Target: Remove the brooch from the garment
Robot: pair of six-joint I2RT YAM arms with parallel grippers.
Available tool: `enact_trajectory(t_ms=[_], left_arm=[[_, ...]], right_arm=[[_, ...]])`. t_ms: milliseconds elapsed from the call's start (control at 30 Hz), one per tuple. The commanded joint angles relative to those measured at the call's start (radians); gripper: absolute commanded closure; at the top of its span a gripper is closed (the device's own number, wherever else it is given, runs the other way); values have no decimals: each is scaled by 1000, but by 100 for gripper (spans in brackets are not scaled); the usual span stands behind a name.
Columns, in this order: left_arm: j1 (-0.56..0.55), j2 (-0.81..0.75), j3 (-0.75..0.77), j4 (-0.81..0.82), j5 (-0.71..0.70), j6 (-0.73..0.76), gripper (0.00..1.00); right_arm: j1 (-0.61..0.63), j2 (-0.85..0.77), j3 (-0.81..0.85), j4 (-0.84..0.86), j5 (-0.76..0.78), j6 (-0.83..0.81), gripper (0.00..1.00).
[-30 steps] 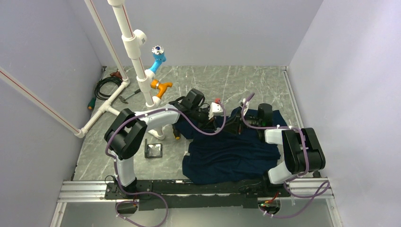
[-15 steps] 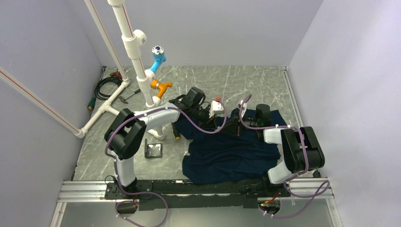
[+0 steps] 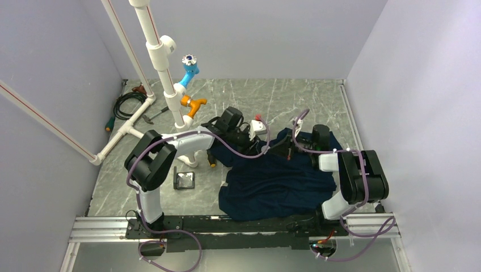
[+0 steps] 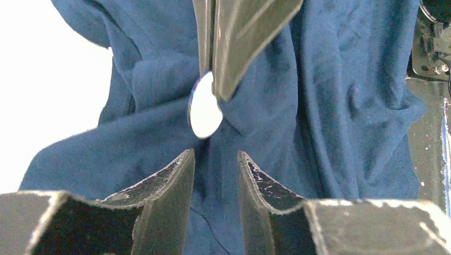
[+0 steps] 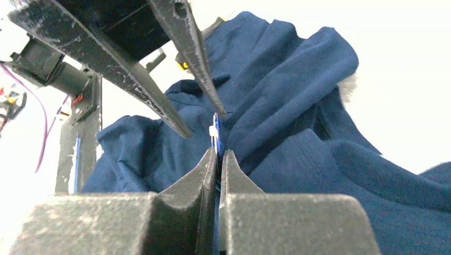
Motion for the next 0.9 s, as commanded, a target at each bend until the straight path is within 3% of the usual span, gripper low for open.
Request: enact_trajectory(t_ms=[0, 300, 867], left_arm=[[5, -45, -33, 110, -15, -112, 60], [19, -15, -61, 238, 29, -242, 60], [22, 55, -28, 296, 126, -310, 74]], right_arm=[[-59, 52, -35, 251, -37, 211, 100], [-71, 110, -66, 454, -71, 357, 100], [-71, 156, -74, 577, -93, 443, 100]])
